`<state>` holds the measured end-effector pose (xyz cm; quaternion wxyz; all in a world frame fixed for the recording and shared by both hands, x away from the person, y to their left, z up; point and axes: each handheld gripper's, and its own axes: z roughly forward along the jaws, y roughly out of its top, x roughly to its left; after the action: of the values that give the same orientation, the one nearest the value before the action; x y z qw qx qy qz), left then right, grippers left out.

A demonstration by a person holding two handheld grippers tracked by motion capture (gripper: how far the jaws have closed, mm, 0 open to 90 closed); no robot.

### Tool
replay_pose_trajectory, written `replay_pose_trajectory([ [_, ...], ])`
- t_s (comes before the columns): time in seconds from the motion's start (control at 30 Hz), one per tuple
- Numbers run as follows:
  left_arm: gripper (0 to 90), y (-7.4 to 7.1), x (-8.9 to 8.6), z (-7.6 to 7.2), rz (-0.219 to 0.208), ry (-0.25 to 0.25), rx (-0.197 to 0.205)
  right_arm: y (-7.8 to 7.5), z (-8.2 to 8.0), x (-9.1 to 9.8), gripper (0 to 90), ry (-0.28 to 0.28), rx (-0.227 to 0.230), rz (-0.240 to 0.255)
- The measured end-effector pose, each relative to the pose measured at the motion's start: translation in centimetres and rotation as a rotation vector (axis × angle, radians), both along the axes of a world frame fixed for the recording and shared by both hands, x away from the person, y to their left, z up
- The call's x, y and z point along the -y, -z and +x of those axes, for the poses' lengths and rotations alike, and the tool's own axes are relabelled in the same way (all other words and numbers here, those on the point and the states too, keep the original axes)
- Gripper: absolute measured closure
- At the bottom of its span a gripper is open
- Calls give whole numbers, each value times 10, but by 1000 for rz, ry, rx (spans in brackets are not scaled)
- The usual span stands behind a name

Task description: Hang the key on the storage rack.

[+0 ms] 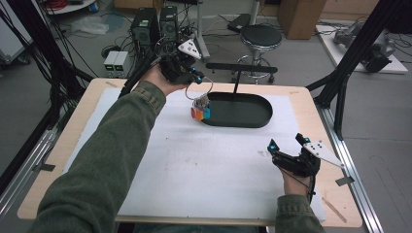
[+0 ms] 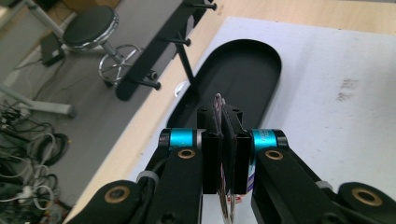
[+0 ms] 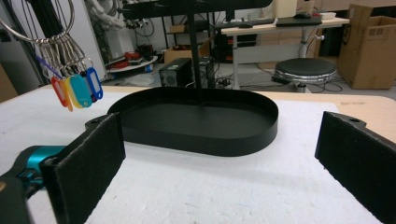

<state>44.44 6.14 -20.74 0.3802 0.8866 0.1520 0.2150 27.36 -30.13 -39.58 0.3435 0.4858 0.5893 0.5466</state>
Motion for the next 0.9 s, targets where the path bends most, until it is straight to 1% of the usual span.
replay_pose_trajectory([
  [0.03,865,-2,1,2,7,-2,5,0,0,1,5,3,2,-1],
  [0.17,865,-9,4,9,5,-6,7,-1,-1,2,5,9,10,1],
  [0.23,865,-11,7,11,2,4,16,-1,-1,2,5,5,11,-3],
  [0.33,865,-14,9,15,-14,11,22,0,-1,0,4,-4,7,-9],
  [0.43,865,-17,10,20,-30,4,26,-1,-1,-2,5,-11,10,-30],
  [0.5,865,-18,12,24,-34,-1,35,-1,-2,-3,4,-15,7,-31],
  [0.6,865,-18,16,28,-3,11,70,0,0,-3,5,-28,2,-36],
  [0.67,865,-17,18,31,-18,18,71,0,0,-3,5,-30,0,-35],
  [0.83,865,-12,22,40,-17,3,94,0,0,-3,5,-30,1,-35],
  [0.9,865,-10,22,43,-20,6,112,0,-1,-3,5,-29,1,-34],
])
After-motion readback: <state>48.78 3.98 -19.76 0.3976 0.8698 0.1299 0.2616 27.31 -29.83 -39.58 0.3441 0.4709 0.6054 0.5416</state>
